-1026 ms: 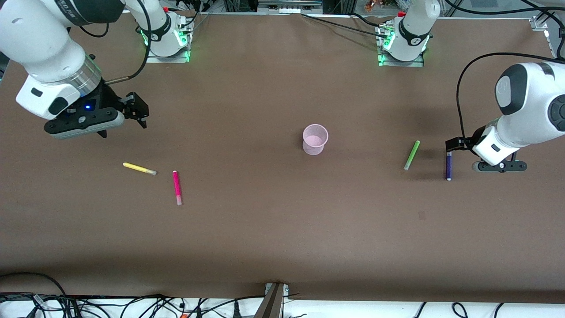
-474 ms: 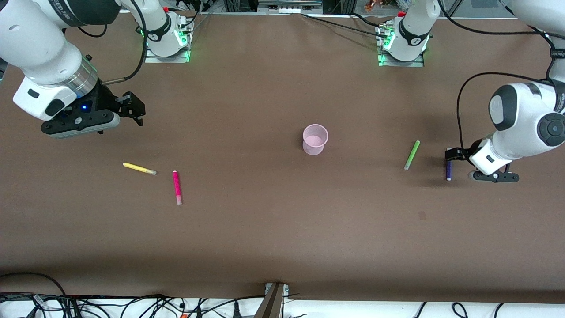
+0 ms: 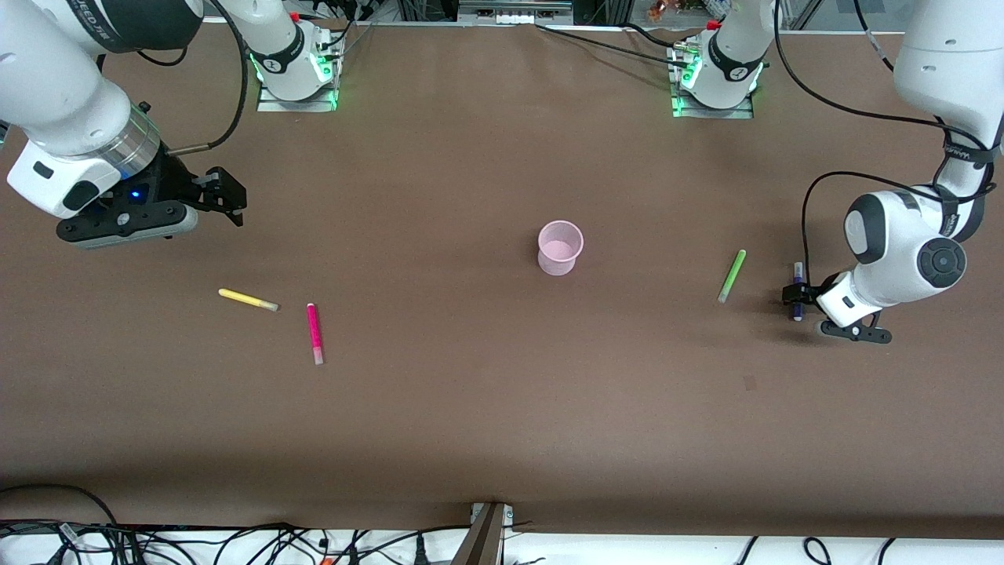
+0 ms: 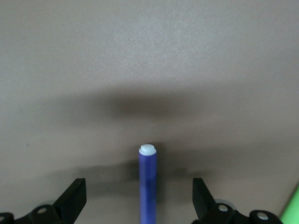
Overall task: Organize pens into pink holder with both arms
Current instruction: 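Close the left gripper on the blue marker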
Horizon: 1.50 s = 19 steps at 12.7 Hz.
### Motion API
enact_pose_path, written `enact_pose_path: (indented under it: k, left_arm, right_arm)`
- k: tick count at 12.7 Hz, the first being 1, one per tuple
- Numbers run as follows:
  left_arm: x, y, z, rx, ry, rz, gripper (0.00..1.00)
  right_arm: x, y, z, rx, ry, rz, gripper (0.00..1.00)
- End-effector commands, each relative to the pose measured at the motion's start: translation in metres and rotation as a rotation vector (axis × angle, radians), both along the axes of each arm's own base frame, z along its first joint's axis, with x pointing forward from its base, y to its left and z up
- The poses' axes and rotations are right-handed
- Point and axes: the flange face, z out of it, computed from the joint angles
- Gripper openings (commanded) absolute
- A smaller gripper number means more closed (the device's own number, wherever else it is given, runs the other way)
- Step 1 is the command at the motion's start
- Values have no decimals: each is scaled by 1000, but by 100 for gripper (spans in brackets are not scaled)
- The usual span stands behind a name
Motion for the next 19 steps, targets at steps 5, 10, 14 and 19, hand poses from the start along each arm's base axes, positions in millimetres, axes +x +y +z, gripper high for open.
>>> enact_pose_path:
  k: [5, 10, 14, 19]
  left_arm:
    - [7, -5, -3, -3, -8, -126, 9]
    - [7, -7, -7, -7, 5, -130, 0]
    - [15, -14, 14, -14, 21, -142, 0]
    - [70, -74, 132, -106, 135, -243, 0]
  right_arm:
    - [4, 5, -5, -22, 0, 19, 100]
    - [10, -1, -15, -8, 13, 5, 100]
    - [21, 6, -19, 10, -43, 7, 100]
    - [28, 9, -65, -15, 75, 33, 100]
